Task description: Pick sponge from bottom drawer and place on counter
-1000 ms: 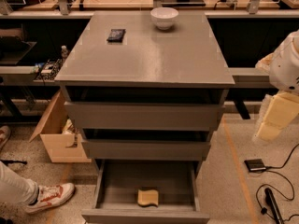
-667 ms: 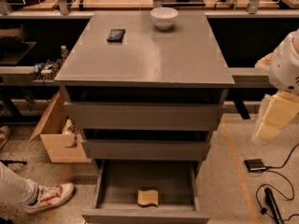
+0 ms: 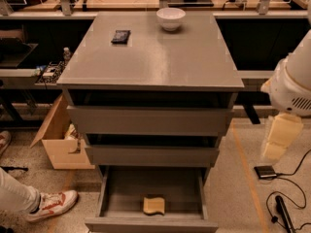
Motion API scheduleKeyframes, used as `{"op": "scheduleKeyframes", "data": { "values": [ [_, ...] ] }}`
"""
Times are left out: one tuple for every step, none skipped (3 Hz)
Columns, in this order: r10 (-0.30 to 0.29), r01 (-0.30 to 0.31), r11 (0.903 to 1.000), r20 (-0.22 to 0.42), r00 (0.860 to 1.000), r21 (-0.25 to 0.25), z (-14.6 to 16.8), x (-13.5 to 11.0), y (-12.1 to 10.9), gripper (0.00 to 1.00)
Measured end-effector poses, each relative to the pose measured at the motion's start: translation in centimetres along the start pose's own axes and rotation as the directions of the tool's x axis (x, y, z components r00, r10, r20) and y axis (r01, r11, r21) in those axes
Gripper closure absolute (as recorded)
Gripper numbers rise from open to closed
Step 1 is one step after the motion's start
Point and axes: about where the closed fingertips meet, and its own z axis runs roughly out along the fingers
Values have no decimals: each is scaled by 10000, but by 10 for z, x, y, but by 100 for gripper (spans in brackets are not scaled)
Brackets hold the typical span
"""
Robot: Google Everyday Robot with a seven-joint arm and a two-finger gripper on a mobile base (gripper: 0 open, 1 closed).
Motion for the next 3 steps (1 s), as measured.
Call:
{"op": "scheduleKeyframes", "data": {
  "values": [
    [62,-79,9988,-341,9994,-493,34,12,6,0],
    [62,-79,9988,-341,9994,-493,34,12,6,0],
    [216,-242,9980,-439,9988,-590,47,17,7,0]
  ]
}}
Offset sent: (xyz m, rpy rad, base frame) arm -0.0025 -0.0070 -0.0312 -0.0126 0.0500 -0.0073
